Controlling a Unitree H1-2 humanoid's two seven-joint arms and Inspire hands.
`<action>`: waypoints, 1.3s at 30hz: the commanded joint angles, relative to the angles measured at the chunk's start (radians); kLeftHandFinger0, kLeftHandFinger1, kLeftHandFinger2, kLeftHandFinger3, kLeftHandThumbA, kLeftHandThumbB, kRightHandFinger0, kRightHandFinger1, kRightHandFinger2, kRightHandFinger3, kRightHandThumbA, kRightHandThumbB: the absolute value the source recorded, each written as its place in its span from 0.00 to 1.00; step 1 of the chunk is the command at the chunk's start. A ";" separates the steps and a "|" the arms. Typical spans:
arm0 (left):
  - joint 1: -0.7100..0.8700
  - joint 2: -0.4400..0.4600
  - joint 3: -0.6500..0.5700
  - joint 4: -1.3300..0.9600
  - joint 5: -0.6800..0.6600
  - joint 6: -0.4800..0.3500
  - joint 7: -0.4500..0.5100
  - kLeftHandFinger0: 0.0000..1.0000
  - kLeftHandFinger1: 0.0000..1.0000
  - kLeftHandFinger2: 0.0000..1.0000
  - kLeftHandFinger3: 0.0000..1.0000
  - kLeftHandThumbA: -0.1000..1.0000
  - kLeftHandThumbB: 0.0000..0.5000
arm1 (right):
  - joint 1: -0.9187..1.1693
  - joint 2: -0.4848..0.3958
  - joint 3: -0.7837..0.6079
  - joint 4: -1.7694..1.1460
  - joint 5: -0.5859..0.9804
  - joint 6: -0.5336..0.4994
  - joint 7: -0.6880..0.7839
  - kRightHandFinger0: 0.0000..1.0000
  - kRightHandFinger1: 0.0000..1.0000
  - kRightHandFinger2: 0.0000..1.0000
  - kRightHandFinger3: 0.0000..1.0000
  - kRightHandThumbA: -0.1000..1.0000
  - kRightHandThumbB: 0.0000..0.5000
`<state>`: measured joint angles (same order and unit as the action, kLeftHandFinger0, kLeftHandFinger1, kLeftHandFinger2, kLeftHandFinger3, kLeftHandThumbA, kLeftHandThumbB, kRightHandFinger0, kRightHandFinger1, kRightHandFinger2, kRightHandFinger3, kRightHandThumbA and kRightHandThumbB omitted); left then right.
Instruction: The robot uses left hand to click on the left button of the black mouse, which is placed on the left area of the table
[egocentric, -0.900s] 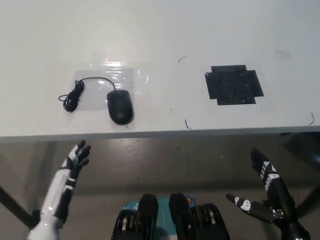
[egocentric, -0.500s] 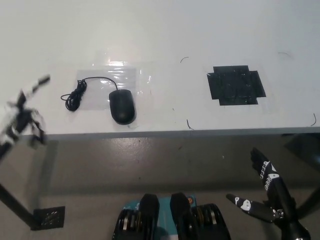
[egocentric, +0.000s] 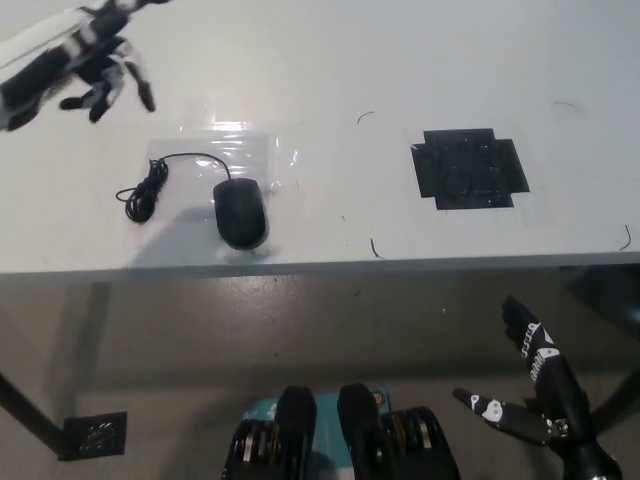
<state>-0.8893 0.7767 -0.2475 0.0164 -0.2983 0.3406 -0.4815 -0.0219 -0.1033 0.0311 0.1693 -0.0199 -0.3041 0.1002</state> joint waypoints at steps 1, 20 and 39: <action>-0.281 0.012 -0.215 0.316 0.027 0.129 -0.293 0.00 0.00 0.18 1.00 1.00 0.82 | -0.029 -0.014 -0.017 -0.036 0.034 -0.017 0.007 1.00 1.00 1.00 1.00 1.00 0.22; -0.551 -0.106 -0.465 0.895 0.275 0.129 -0.518 0.00 0.00 0.24 1.00 1.00 0.76 | -0.050 -0.026 -0.016 -0.050 0.022 -0.001 0.009 1.00 1.00 1.00 1.00 1.00 0.24; -0.540 -0.204 -0.492 0.927 0.405 0.100 -0.660 0.00 0.00 0.33 1.00 1.00 0.80 | -0.073 -0.041 -0.010 -0.073 0.019 0.028 0.017 1.00 1.00 1.00 1.00 1.00 0.23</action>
<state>-1.3993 0.5713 -0.7620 0.9784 0.0730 0.4369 -1.0447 -0.0653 -0.1305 0.0256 0.1347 -0.0199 -0.2820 0.1043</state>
